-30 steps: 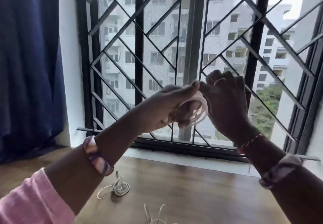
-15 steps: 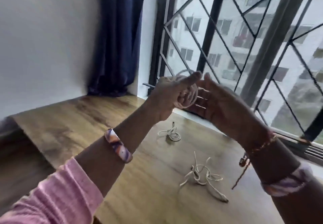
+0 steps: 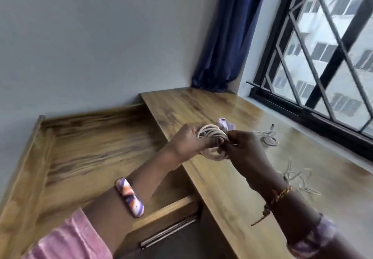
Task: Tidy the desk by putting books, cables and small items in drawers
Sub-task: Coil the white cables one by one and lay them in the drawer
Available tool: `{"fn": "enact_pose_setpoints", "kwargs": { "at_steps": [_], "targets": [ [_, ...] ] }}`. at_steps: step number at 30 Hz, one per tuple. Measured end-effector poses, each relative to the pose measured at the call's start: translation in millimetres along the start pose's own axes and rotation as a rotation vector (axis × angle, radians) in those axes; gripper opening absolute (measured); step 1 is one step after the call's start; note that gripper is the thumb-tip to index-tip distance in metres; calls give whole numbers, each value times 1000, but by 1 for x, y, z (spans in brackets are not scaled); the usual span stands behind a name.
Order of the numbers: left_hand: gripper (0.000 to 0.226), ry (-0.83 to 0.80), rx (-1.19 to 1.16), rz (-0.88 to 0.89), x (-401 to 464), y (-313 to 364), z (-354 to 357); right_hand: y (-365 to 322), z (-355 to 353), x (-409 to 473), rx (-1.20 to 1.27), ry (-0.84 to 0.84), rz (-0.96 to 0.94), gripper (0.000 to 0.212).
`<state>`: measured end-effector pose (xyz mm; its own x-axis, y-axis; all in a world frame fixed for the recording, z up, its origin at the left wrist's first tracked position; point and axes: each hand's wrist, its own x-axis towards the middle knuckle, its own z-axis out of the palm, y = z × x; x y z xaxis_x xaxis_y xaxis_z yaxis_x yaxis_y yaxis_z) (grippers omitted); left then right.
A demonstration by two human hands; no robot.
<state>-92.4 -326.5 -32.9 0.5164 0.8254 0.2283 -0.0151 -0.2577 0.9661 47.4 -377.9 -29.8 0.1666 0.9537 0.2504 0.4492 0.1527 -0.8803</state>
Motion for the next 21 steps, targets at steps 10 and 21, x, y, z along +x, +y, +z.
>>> {"fn": "enact_pose_setpoints", "kwargs": {
  "at_steps": [10,21],
  "targets": [
    [24,359,-82,-230,-143,7,-5,-30,78,-82,691,-237,329,21],
    [21,557,-383,-380,-245,32,-73,-86,144,-101,450,-719,-137,20]
  ]
}}
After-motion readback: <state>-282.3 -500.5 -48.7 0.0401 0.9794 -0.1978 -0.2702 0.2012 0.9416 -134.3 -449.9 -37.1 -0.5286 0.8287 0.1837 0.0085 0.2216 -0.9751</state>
